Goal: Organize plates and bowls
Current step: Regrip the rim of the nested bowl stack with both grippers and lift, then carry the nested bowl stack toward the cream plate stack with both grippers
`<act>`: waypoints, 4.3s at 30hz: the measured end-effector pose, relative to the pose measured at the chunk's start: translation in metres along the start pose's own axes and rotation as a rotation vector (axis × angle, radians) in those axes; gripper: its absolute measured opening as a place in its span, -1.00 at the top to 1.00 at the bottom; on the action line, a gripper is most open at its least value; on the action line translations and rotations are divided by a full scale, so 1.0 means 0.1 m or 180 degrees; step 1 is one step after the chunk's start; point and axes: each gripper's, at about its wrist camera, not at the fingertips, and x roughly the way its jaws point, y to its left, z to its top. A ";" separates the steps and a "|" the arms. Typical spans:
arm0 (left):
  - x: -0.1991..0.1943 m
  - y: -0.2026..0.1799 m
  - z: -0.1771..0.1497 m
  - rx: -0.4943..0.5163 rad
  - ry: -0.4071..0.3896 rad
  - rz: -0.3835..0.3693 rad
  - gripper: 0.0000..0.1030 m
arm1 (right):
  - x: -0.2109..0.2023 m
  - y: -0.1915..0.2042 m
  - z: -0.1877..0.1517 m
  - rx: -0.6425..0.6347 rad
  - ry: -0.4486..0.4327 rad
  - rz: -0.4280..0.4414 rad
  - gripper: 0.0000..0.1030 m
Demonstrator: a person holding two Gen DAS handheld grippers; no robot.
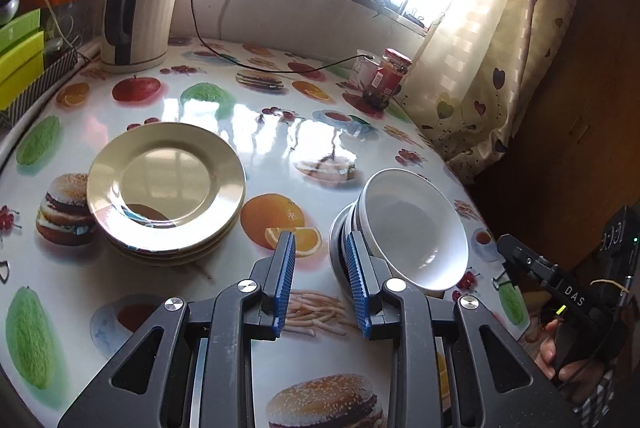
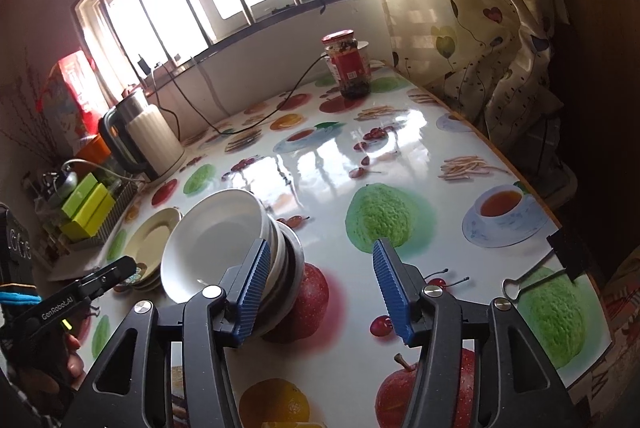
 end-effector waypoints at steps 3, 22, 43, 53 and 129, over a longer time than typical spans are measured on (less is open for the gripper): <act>0.09 0.07 -0.04 -0.0098 0.0083 -0.0125 0.47 | 0.08 -0.11 -0.03 0.0162 0.0062 0.0140 -0.04; 0.62 0.35 -0.16 -0.0729 0.0441 -0.0667 0.47 | 0.69 -0.49 -0.23 0.0976 0.0495 0.1115 0.28; 0.70 0.47 -0.19 -0.1016 0.0431 -0.0884 0.64 | 0.85 -0.58 -0.30 0.1243 0.0587 0.1452 0.65; 0.70 0.47 -0.19 -0.1116 0.0382 -0.1002 0.92 | 0.86 -0.59 -0.28 0.1320 0.0616 0.1520 0.65; 0.52 0.44 -0.10 -0.1067 0.0231 -0.0919 0.93 | 0.80 -0.41 -0.11 0.1257 0.0499 0.1638 0.84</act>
